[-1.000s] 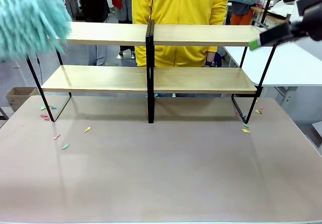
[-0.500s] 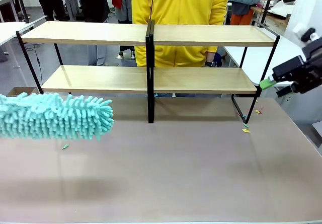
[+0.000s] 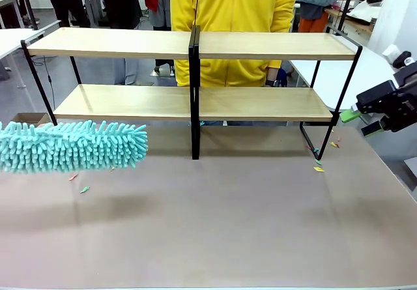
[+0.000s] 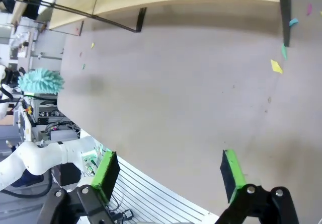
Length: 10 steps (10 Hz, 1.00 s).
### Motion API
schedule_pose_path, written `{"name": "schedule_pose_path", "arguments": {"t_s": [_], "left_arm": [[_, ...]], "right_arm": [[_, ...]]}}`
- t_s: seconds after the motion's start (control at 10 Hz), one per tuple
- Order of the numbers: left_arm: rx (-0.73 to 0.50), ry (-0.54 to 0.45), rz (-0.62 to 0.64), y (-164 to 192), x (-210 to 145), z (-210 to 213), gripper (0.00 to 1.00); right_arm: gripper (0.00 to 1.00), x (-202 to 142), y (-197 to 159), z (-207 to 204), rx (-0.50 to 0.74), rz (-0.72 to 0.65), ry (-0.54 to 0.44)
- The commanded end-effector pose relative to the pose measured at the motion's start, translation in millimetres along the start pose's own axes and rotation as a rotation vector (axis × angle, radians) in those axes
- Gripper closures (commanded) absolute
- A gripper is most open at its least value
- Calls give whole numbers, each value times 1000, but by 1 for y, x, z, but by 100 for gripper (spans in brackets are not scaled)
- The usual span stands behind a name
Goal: Clean the shelves.
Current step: Place the Duster on the table.
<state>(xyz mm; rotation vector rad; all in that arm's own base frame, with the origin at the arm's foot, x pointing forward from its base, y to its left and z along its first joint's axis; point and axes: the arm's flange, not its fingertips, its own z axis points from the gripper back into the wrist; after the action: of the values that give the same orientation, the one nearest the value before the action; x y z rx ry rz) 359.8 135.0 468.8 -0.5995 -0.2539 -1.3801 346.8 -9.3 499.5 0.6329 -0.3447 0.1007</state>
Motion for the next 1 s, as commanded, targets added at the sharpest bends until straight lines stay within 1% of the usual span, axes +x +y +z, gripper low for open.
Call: {"name": "schedule_pose_path", "arguments": {"t_s": [0.0, 0.1, 0.2, 0.3, 0.4, 0.5, 0.6, 0.7, 0.8, 0.9], "left_arm": [[4, -22, 31, 6, 7, -3, 96], [5, -10, 32, 8, 7, -3, 79], [5, 10, 7, 10, 11, -4, 38], [40, 45, -6, 8, 12, -2, 21], [116, 78, -32, 4, 15, 4, 0], [258, 115, -47, -1, 19, 17, 0], [435, 100, -28, -6, 23, 34, 0], [500, -48, -17, -19, 30, 50, 6], [382, -214, -23, -30, 39, 52, 0], [187, -422, -13, -37, 49, 48, 0]], "right_arm": [[0, 0, 2, 3, 25, 23, -6], [0, 0, 2, 3, 25, 23, -6], [0, 0, 2, 3, 25, 23, -6], [0, 0, 2, 3, 25, 23, -6], [0, 0, 6, -1, -2, 4, -1], [0, -2, 6, -1, 5, 23, 2], [0, -1, 7, -2, 20, 24, -11], [0, -1, 7, -2, 112, 2, -23], [0, 1, 7, 0, 241, -57, -48], [0, 6, 8, 8, 342, -178, -20]]}}
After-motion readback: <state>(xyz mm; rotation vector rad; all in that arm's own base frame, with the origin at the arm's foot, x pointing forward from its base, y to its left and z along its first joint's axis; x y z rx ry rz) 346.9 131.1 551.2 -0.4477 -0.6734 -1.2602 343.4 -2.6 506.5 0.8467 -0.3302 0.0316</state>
